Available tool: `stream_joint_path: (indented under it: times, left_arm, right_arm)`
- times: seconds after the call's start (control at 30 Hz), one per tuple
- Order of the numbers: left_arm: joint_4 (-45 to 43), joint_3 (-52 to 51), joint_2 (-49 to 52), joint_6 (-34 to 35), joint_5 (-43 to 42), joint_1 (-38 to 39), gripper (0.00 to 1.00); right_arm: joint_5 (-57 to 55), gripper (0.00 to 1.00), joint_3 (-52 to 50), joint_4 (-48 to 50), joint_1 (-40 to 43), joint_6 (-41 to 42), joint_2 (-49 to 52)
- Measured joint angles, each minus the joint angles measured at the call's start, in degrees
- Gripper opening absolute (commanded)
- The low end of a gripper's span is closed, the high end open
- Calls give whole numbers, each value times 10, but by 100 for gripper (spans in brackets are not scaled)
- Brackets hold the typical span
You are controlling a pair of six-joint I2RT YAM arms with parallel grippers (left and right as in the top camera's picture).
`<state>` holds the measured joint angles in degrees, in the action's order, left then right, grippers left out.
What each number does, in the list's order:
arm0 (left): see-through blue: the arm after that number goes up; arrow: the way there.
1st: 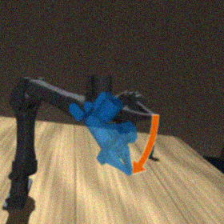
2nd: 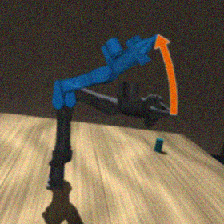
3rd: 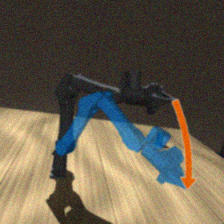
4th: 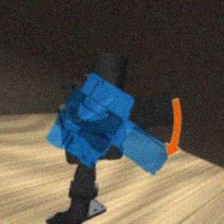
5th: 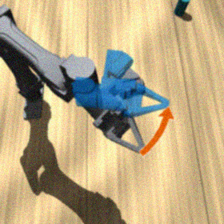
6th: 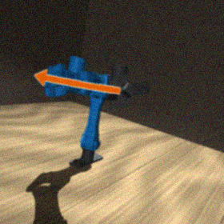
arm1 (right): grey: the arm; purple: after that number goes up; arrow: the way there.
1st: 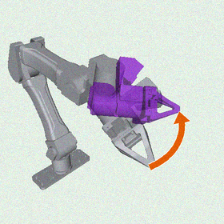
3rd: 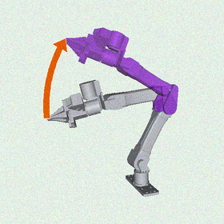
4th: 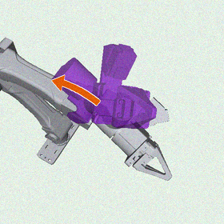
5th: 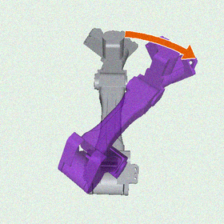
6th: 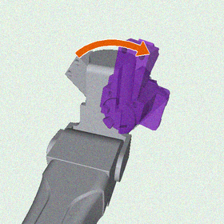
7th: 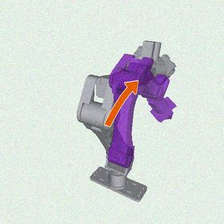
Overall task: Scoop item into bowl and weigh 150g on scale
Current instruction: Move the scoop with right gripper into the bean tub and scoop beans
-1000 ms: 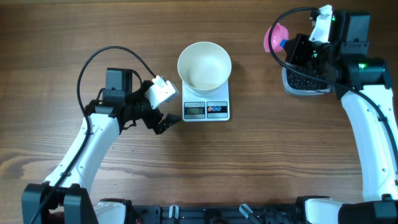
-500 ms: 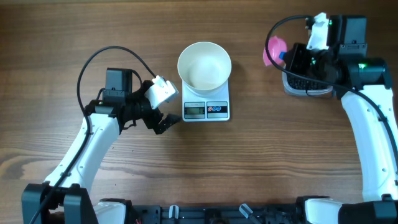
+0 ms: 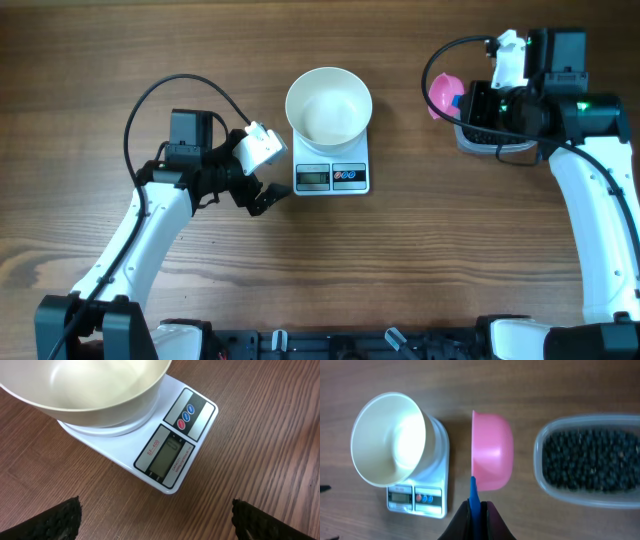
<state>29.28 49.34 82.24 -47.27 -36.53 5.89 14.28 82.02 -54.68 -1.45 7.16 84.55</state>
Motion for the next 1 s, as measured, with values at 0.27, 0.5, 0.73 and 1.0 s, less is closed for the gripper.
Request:
stream_joint_path:
  times: [0.27,0.5,0.73,1.0]
  left_arm:
    - [0,0,0,0,0,0,100]
    - [0,0,0,0,0,0,100]
    - [0,0,0,0,0,0,100]
    - [0,0,0,0,0,0,100]
  right_arm:
    - [-24,4,145,-157,61,37,7]
    - [-61,4,252,-247,119,54,16]
    - [-149,4,253,-274,119,49,123]
    - [-219,4,253,-197,119,-40,212]
